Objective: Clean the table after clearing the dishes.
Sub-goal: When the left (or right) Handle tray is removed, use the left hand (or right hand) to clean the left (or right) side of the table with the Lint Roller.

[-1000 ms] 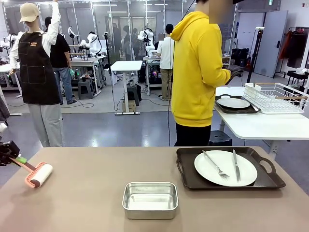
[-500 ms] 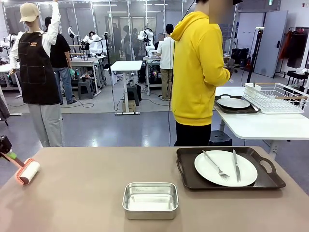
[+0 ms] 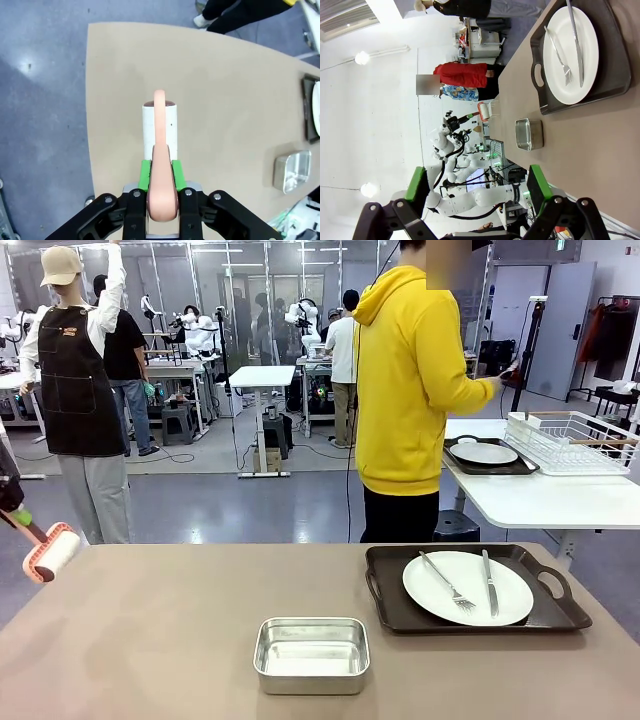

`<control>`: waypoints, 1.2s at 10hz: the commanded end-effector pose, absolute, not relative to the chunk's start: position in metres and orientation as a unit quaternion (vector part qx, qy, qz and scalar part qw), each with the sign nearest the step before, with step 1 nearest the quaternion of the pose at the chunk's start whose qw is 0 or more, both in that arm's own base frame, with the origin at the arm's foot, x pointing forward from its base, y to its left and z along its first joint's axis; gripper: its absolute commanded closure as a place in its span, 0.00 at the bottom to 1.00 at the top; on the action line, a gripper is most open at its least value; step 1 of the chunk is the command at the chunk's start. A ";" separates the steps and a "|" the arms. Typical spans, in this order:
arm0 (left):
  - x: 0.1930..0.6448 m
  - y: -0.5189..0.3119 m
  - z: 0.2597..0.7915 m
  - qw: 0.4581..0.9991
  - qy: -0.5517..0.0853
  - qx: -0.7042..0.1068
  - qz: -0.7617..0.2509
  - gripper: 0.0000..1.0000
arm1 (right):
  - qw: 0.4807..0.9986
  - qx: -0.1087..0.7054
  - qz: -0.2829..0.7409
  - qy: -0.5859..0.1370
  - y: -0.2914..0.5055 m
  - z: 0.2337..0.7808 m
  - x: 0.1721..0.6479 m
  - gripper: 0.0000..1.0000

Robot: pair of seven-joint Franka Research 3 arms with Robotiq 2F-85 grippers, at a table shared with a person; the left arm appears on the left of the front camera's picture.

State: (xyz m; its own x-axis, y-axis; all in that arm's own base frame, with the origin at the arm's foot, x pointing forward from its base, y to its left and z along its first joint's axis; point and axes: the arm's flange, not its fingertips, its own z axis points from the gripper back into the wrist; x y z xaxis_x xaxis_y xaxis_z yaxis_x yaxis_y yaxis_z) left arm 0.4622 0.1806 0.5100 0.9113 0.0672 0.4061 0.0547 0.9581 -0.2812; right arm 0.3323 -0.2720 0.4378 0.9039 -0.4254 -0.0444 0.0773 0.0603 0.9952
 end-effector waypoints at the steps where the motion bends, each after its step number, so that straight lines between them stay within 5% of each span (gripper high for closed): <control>1: 0.454 0.162 0.508 0.973 -0.201 -0.115 0.016 0.79 | 0.714 0.666 -0.171 -0.132 -0.272 0.439 0.329 0.00; 12: 0.462 0.181 0.510 0.967 -0.211 -0.145 0.003 0.79 | 0.714 0.666 -0.171 -0.132 -0.272 0.439 0.329 0.00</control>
